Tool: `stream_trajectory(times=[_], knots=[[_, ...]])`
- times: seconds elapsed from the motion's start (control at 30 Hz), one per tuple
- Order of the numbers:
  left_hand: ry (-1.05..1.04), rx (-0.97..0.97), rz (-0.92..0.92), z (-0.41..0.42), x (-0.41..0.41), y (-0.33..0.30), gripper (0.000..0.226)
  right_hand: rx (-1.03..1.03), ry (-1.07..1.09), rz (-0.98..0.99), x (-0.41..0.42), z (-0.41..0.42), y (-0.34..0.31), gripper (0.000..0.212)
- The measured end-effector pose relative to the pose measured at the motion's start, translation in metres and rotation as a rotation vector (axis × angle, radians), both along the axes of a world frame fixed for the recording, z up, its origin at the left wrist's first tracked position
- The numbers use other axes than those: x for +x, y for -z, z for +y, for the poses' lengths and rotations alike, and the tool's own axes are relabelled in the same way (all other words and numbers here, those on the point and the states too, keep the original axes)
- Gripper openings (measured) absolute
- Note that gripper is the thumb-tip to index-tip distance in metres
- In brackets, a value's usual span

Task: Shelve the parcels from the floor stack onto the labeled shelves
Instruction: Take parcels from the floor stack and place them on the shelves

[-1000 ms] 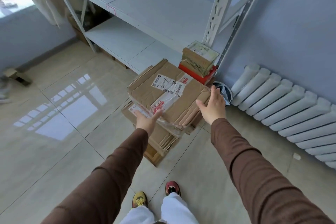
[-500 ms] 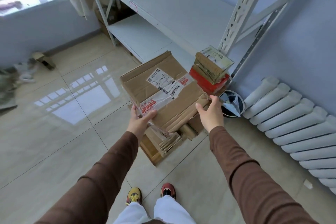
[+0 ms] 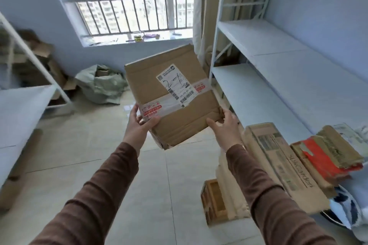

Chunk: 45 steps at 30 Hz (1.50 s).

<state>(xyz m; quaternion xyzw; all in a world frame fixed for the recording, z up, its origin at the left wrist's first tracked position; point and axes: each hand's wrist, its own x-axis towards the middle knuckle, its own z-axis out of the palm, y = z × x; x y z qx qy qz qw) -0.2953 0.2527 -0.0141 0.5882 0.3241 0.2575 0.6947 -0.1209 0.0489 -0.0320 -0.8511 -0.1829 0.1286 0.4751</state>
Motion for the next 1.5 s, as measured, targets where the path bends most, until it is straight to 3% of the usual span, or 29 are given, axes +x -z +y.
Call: stream_trajectory(times=[0.23,0.47,0.83,1.0,1.07,1.17,1.27,1.37,1.5], knots=[[-0.230,0.219,-0.046,0.149,-0.176,-0.064,0.082,0.249,-0.268,0.053,-0.119,0.204,-0.043,0.056],[-0.459,0.407,-0.047,0.244,-0.350,-0.135,0.073,0.402,-0.507,0.034,-0.260,0.365,-0.102,0.043],[-0.822,0.686,-0.014,0.356,-0.521,-0.253,0.084,0.542,-0.978,-0.022,-0.410,0.595,-0.198,0.092],[-1.055,0.809,-0.043,0.383,-0.575,-0.322,0.080,0.688,-1.170,-0.025,-0.481,0.679,-0.270,0.092],[-1.108,0.878,-0.005,0.391,-0.601,-0.353,0.070,0.747,-1.237,-0.016,-0.513,0.707,-0.301,0.086],[-1.147,0.946,0.047,0.400,-0.646,-0.397,0.074,0.823,-1.310,0.006,-0.565,0.740,-0.348,0.069],[-1.177,1.009,0.152,0.406,-0.686,-0.432,0.075,0.870,-1.375,0.039,-0.615,0.769,-0.387,0.075],[-1.212,1.069,0.282,0.417,-0.722,-0.460,0.073,0.899,-1.409,0.072,-0.659,0.795,-0.412,0.068],[-1.286,1.107,0.489,0.440,-0.767,-0.487,0.089,0.920,-1.393,0.020,-0.704,0.821,-0.437,0.072]])
